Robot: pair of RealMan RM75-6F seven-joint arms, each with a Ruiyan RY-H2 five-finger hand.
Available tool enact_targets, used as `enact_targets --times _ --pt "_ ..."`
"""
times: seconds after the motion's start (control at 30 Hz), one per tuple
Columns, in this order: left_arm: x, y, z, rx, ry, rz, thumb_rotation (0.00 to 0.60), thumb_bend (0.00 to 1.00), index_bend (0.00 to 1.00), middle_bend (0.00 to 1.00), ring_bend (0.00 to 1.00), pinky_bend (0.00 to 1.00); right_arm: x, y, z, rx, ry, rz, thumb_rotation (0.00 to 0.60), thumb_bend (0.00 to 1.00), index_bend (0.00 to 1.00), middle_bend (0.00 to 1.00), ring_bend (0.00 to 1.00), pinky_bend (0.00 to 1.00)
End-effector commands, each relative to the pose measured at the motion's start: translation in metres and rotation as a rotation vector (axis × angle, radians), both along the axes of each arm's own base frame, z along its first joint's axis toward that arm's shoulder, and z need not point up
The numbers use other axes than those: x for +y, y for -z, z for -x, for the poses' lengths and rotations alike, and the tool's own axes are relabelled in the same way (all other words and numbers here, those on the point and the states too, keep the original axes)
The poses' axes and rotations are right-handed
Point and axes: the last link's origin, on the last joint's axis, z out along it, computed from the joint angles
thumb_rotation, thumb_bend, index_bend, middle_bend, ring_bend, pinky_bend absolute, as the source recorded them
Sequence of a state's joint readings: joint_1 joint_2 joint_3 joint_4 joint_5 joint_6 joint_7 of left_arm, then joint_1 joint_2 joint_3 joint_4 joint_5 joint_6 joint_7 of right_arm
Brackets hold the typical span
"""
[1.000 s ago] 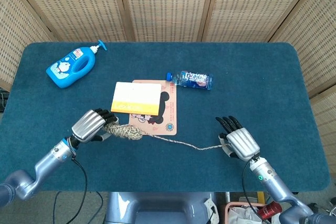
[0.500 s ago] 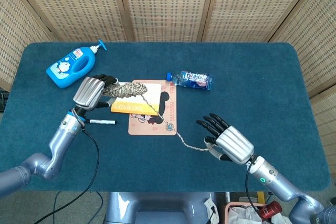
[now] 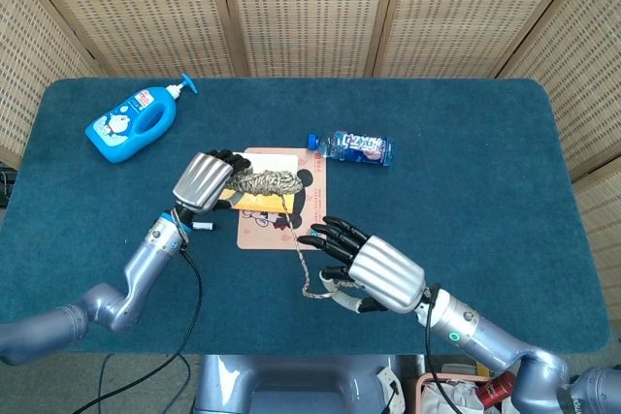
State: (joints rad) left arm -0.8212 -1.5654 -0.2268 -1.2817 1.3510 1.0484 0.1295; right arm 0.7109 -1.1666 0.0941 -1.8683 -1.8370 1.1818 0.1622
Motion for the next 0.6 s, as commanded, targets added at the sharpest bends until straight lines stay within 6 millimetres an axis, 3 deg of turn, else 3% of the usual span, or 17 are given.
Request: enact_targets --times 0.03,0.23,0.37,0.6 --pt "-0.002 0.007 -0.003 -0.002 0.004 0.007 0.600 0.50 0.65 0.48 0.40 0.49 -0.004 -0.002 -0.029 -0.026 -0.017 -0.007 0.600 0.49 0.73 0.09 0.00 0.00" --pt "-0.004 0.021 -0.010 0.011 0.029 0.013 0.600 0.51 0.66 0.49 0.40 0.49 -0.008 -0.004 -0.063 -0.084 0.026 -0.070 0.600 0.49 0.73 0.09 0.00 0.00" --pt "-0.006 0.034 -0.013 0.033 0.048 0.031 0.600 0.51 0.66 0.49 0.40 0.49 -0.024 -0.005 -0.083 -0.119 0.043 -0.041 0.600 0.49 0.73 0.10 0.00 0.00" --pt "-0.007 0.046 -0.014 0.036 0.091 0.042 0.600 0.53 0.66 0.49 0.41 0.49 -0.049 -0.008 -0.097 -0.183 0.128 -0.051 0.600 0.49 0.73 0.10 0.00 0.00"
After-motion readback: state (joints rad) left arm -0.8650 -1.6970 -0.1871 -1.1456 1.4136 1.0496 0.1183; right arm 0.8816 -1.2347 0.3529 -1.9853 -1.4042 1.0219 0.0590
